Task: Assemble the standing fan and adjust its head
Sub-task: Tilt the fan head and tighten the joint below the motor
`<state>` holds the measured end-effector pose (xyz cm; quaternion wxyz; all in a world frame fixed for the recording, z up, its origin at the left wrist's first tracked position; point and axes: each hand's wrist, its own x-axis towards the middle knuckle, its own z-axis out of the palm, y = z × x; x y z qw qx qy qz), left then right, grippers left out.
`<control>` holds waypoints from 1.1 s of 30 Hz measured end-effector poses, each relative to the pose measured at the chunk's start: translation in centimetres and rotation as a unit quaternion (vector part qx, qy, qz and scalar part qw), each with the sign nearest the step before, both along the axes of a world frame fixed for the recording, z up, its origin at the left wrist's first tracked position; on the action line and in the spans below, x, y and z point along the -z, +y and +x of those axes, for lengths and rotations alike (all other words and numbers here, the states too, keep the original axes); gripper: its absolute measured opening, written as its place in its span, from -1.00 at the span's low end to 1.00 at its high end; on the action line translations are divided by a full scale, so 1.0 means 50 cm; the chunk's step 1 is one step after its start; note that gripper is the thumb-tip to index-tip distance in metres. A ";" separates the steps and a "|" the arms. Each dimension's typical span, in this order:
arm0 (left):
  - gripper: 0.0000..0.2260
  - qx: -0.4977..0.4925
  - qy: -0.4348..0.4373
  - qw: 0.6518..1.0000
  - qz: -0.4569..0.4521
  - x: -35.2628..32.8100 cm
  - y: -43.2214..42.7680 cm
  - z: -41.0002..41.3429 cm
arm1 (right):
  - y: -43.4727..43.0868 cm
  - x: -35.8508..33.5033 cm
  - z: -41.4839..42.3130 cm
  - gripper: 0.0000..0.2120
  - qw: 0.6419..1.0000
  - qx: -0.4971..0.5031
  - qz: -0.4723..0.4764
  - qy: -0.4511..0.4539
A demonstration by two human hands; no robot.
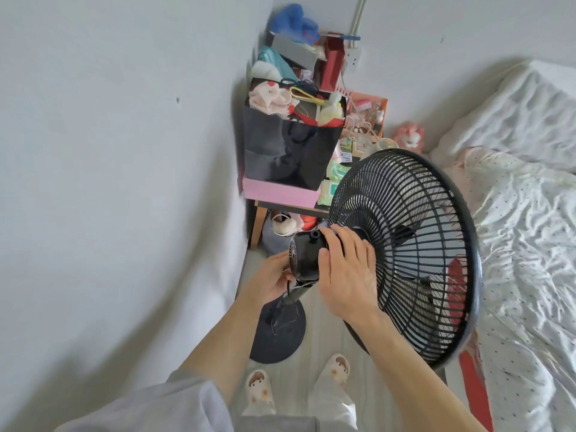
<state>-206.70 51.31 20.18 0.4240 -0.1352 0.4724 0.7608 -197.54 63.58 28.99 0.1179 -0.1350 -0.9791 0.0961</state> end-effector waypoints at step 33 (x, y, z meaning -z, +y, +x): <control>-0.75 -0.021 0.108 0.965 -0.238 -0.044 -0.030 0.147 | -0.031 0.018 0.006 -0.57 1.000 -0.010 0.003 0.015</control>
